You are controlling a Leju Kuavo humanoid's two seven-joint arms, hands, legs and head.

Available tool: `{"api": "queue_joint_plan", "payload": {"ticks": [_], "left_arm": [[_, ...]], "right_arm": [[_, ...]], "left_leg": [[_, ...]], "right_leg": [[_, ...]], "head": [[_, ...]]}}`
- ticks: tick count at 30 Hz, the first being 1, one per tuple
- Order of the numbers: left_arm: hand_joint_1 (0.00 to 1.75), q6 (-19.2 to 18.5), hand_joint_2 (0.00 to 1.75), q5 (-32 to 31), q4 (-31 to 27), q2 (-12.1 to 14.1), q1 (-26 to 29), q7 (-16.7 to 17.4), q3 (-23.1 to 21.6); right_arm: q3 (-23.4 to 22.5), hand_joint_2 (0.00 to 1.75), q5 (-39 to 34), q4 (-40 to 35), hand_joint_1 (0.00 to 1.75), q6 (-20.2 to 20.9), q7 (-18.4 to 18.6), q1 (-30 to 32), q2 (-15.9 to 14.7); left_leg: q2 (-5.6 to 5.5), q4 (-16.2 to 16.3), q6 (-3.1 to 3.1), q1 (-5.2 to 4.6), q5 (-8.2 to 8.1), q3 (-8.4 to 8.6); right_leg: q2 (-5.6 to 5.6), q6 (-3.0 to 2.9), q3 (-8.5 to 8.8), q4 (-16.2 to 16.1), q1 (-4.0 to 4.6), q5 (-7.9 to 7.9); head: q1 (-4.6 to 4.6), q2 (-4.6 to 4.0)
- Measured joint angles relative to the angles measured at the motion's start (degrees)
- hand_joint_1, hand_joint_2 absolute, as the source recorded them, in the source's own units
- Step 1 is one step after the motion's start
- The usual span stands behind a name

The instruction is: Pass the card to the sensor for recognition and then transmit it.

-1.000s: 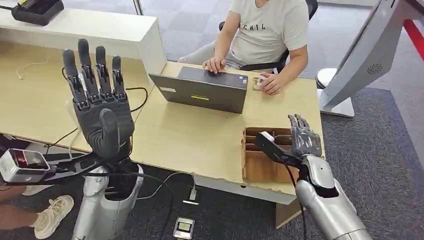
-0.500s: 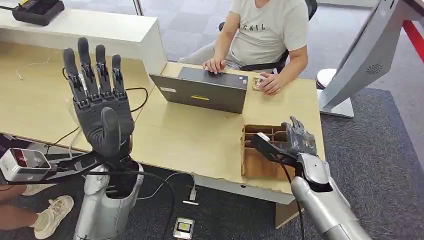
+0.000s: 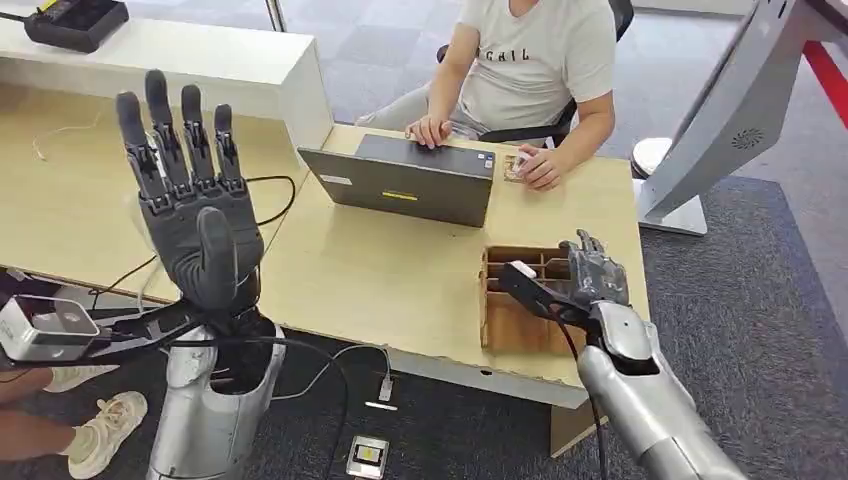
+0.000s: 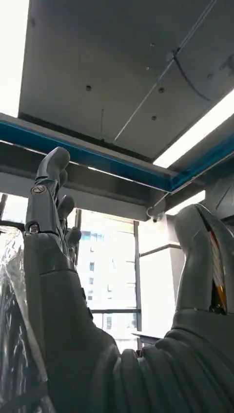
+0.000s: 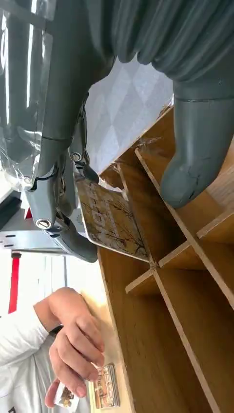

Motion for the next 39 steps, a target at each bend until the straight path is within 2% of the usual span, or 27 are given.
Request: {"api": "queue_joint_plan", "payload": {"ticks": [10,11,12,13,29,30,31,32,33,34,35,36,39], "left_arm": [[0.0,0.35,1.75,-0.17,-0.04,-0.02,0.16,0.0,0.22],[0.0,0.48,1.75,-0.17,-0.04,-0.02,0.18,0.0,0.22],[0.0,0.68,1.75,-0.15,-0.07,-0.02,0.22,0.0,0.24],[0.0,0.85,1.75,-0.15,-0.09,-0.02,0.28,0.0,0.26],[0.0,1.27,1.75,0.13,-0.31,0.31,0.9,0.0,0.42],[0.0,1.38,1.75,0.15,-0.31,0.35,0.9,0.0,0.39],[0.0,1.44,1.75,0.2,-0.31,0.39,0.9,0.0,0.39],[0.0,1.46,1.75,0.24,-0.31,0.44,0.9,0.0,0.37],[0.0,1.51,1.75,0.28,-0.31,0.44,0.9,0.0,0.37],[0.0,1.57,1.75,0.37,-0.31,0.48,0.92,0.0,0.35],[0.0,1.66,1.75,0.44,-0.31,0.5,0.92,0.0,0.33],[0.0,1.86,1.75,0.5,-0.31,0.57,0.93,0.0,0.24],[0.0,1.97,1.75,0.55,-0.31,0.68,1.02,0.0,0.17]], "right_arm": [[0.07,1.75,-0.72,0.63,1.75,-0.74,-0.39,-0.3,0.28],[0.07,1.75,-0.85,0.57,1.47,-0.87,-0.39,-0.29,0.26],[0.07,1.75,-0.98,0.52,0.21,-1.16,-0.39,-0.3,0.24],[0.07,1.75,-1.07,0.26,0.0,-1.25,-0.39,-0.39,0.18],[-0.09,1.75,-1.53,-9.0,0.03,-1.14,1.46,2.54,-2.38],[-0.11,1.75,-1.53,-9.42,0.14,-1.03,1.57,2.78,-2.49],[-0.13,1.75,-1.55,-9.88,0.17,-0.98,1.57,3.03,-2.67],[-0.17,1.75,-1.57,-10.29,0.38,-0.94,1.6,3.24,-2.82],[-0.2,1.75,-1.6,-10.53,0.68,-0.94,1.6,3.35,-2.89],[-0.31,1.75,-1.62,-10.91,1.5,-0.83,1.64,3.52,-3.02],[-0.37,1.75,-1.66,-11.11,1.55,-0.79,1.68,3.65,-3.1],[-0.44,1.75,-1.68,-11.5,1.75,-0.63,1.77,3.85,-3.32],[-0.46,1.75,-1.7,-12.15,1.75,-0.5,1.86,4.16,-3.67]], "left_leg": [[0.0,0.0,0.0,0.0,0.0,0.0],[0.0,0.0,0.0,0.0,0.0,0.0],[0.0,0.0,0.0,0.0,0.0,-0.01],[-0.01,0.0,0.0,0.0,0.0,0.0],[-0.02,0.0,0.01,0.0,-0.01,-0.09],[-0.02,0.0,0.01,0.0,-0.01,-0.08],[-0.02,0.0,0.01,0.0,-0.01,-0.08],[-0.02,0.0,0.01,0.0,-0.01,-0.09],[-0.02,0.0,0.01,0.0,-0.01,-0.09],[-0.02,0.0,0.01,0.0,-0.01,-0.09],[-0.02,0.0,0.01,0.0,-0.01,-0.09],[-0.02,0.0,0.01,0.0,-0.01,-0.09],[-0.02,0.0,0.01,0.0,-0.01,-0.09]], "right_leg": [[0.0,0.0,0.0,0.0,0.0,0.0],[0.0,0.0,0.0,0.0,0.0,0.0],[0.0,0.0,0.0,0.0,0.0,0.0],[0.0,0.0,0.0,0.0,0.0,0.0],[-0.01,0.01,-0.07,0.0,0.0,-0.01],[-0.01,0.01,-0.07,0.0,0.0,-0.01],[-0.01,0.01,-0.07,0.0,0.0,-0.01],[-0.01,0.01,-0.07,0.0,0.0,-0.01],[-0.01,0.01,-0.07,0.0,0.0,-0.01],[-0.01,0.01,-0.07,0.0,0.0,-0.01],[-0.01,0.01,-0.07,0.0,0.0,-0.01],[-0.01,0.01,-0.07,0.0,0.0,-0.01],[-0.01,0.01,-0.07,0.0,0.0,-0.01]], "head": [[0.02,0.0],[0.0,0.0],[0.02,0.0],[0.0,0.0],[0.02,0.0],[0.0,0.0],[0.0,0.0],[0.0,0.0],[0.0,0.0],[0.0,0.0],[0.0,0.0],[0.0,0.0],[0.0,0.0]]}}
